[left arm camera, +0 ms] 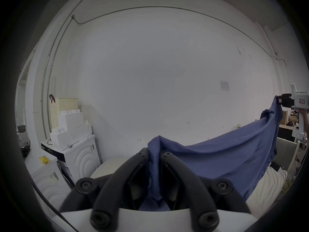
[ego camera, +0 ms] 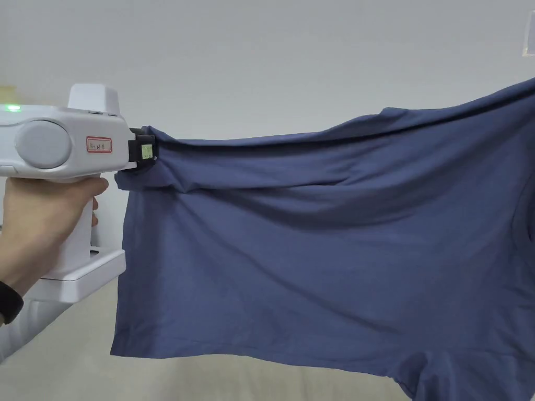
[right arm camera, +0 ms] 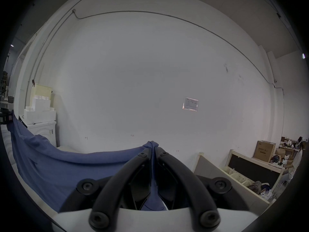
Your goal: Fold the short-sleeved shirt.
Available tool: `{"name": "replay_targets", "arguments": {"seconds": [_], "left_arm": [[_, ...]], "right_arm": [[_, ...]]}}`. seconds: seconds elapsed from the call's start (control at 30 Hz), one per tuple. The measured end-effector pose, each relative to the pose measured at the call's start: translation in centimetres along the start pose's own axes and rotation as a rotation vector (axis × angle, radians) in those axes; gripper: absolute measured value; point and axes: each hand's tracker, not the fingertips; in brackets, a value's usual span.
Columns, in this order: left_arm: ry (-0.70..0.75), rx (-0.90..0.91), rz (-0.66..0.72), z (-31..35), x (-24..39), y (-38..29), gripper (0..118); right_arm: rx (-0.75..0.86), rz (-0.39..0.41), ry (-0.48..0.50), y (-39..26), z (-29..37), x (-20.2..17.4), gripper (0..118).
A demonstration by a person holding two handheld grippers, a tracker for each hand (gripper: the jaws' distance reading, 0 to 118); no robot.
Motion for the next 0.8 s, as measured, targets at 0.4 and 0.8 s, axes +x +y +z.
{"name": "replay_targets", "arguments": {"seconds": [0.4, 0.8], "left_arm": [[0.006, -0.034, -0.004, -2.2, 0.5, -1.8, 10], [-0.005, -0.077, 0.056, -8.3, 0.2, -3.2, 9]], "right_arm": [[-0.06, 0.024, -0.061, -2.2, -4.5, -1.1, 2], [-0.1, 0.063, -0.083, -6.3, -16.1, -5.4, 2]]}}
